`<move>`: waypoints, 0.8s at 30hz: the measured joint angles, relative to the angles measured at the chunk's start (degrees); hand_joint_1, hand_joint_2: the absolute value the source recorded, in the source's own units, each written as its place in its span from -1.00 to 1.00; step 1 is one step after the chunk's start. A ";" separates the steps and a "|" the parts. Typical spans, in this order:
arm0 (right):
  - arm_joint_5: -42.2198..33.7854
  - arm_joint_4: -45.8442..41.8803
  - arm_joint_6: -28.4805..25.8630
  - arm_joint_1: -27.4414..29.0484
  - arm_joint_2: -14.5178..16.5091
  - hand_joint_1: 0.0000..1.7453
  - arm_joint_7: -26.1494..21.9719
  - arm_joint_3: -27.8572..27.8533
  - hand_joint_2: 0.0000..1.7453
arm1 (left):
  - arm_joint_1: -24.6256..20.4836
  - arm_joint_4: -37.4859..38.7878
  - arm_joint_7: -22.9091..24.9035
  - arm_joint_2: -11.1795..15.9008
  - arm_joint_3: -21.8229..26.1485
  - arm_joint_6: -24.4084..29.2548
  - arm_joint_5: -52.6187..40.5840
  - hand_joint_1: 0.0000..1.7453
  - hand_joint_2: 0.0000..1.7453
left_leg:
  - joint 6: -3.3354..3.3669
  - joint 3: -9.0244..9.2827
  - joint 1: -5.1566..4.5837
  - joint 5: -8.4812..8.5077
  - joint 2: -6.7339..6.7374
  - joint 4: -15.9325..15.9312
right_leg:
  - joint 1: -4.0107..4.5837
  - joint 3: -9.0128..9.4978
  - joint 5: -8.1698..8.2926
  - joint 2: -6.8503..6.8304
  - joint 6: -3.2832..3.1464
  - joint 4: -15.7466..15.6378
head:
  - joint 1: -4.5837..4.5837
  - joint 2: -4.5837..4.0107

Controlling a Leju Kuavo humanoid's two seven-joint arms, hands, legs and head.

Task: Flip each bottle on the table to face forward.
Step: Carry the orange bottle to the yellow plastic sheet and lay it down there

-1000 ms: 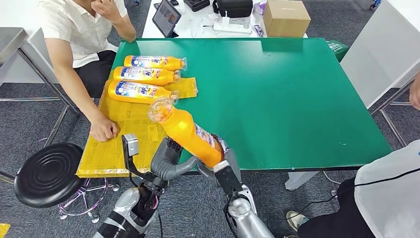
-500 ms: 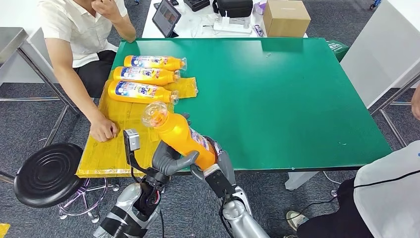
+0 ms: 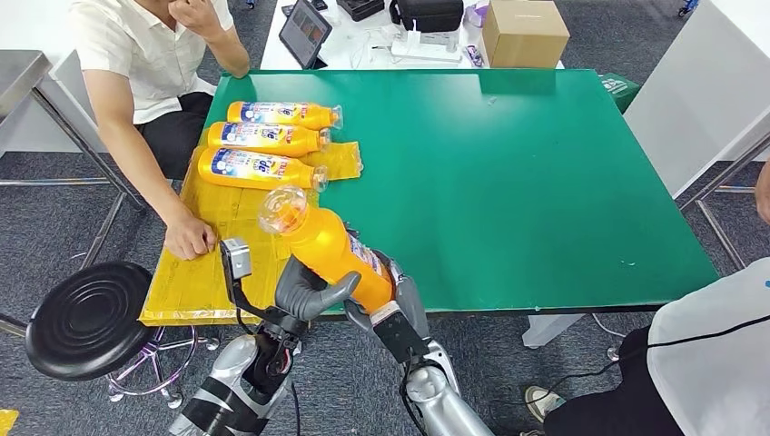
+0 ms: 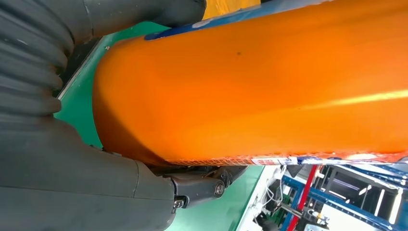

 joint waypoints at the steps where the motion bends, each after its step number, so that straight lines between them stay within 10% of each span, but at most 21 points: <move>1: -0.09 0.05 0.09 0.00 0.00 1.00 -0.02 0.07 1.00 | 0.02 0.00 -0.06 0.01 0.02 -0.03 0.00 1.00 1.00 | 0.00 0.00 0.00 0.00 0.00 0.00 | 0.00 0.00 0.00 0.00 0.00 0.00 | 0.01 0.00; 2: -0.19 0.09 0.18 0.00 0.00 0.90 -0.03 0.12 1.00 | 0.04 0.00 -0.10 0.01 0.05 -0.03 0.00 1.00 1.00 | 0.00 0.00 0.00 0.00 0.00 0.00 | 0.00 0.00 0.00 0.00 0.00 0.00 | 0.00 0.00; 4: -0.40 0.18 0.37 0.00 0.00 -0.10 -0.04 0.20 1.00 | 0.11 0.00 -0.18 0.01 0.14 -0.03 0.01 1.00 1.00 | 0.00 0.00 0.00 0.00 0.00 0.00 | 0.00 0.00 0.00 0.00 0.00 0.00 | -0.01 0.00; 6: -0.54 0.26 0.96 0.01 -0.01 -1.00 0.01 0.31 0.00 | 0.15 0.00 -0.31 0.01 0.29 -0.03 0.02 1.00 1.00 | 0.00 0.00 0.00 0.00 0.00 0.00 | 0.00 0.00 0.00 0.00 0.00 0.00 | -0.01 0.00; 8: -0.56 0.42 1.97 0.02 -0.02 -1.00 0.51 0.50 -1.00 | 0.14 -0.03 -0.49 0.02 0.51 0.01 0.02 1.00 1.00 | 0.00 0.00 0.00 0.00 0.00 0.00 | 0.00 0.00 0.00 0.00 0.00 0.00 | 0.00 0.00; 24: 18.52 0.92 -14.84 2.44 -1.90 -1.00 2.86 7.32 -1.00 | 1.79 -5.55 -2.57 2.91 7.17 2.56 -8.54 1.00 1.00 | -0.01 0.00 0.02 0.00 0.02 -0.01 | 0.01 -0.02 -0.01 0.01 -0.01 0.00 | 0.02 0.00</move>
